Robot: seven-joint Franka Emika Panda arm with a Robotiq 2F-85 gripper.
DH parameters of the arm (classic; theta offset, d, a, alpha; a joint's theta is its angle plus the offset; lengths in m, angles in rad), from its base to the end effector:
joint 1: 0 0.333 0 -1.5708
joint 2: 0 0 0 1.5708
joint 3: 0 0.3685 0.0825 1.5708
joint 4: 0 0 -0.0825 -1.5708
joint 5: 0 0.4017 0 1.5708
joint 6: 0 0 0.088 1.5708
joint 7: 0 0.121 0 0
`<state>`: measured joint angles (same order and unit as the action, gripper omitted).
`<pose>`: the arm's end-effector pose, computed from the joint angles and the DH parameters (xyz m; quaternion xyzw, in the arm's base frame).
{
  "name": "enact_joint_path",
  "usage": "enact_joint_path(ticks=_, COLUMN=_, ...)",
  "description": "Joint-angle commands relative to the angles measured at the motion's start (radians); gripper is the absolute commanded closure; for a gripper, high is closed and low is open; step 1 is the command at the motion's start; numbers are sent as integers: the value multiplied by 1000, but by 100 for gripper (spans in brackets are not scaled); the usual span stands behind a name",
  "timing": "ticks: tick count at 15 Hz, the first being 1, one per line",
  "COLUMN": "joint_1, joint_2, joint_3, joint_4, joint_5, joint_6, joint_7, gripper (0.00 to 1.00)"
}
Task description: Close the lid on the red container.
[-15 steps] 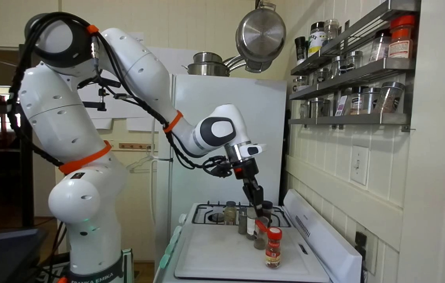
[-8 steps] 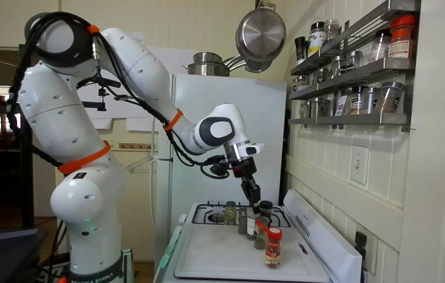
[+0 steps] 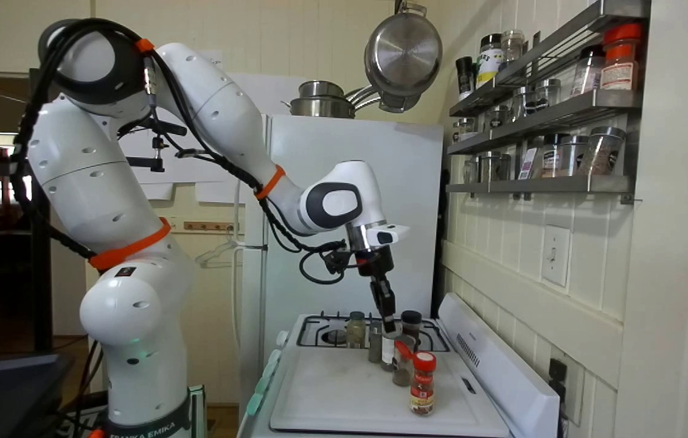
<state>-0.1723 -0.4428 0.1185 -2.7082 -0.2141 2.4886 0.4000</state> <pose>0.3903 -0.0224 0.4080 0.9779 -0.1495 0.1224 0.0796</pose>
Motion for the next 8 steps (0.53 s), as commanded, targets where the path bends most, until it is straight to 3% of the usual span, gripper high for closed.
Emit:
enact_joint_path(ticks=1, joint_1=-3, joint_2=-3, joint_3=-10, joint_4=0, joint_5=27, joint_6=-66, joint_7=34, gripper=100)
enact_joint_path(ticks=8, joint_1=-24, joint_2=9, joint_3=-20, joint_4=2, joint_5=0, joint_6=-59, joint_7=54, gripper=100)
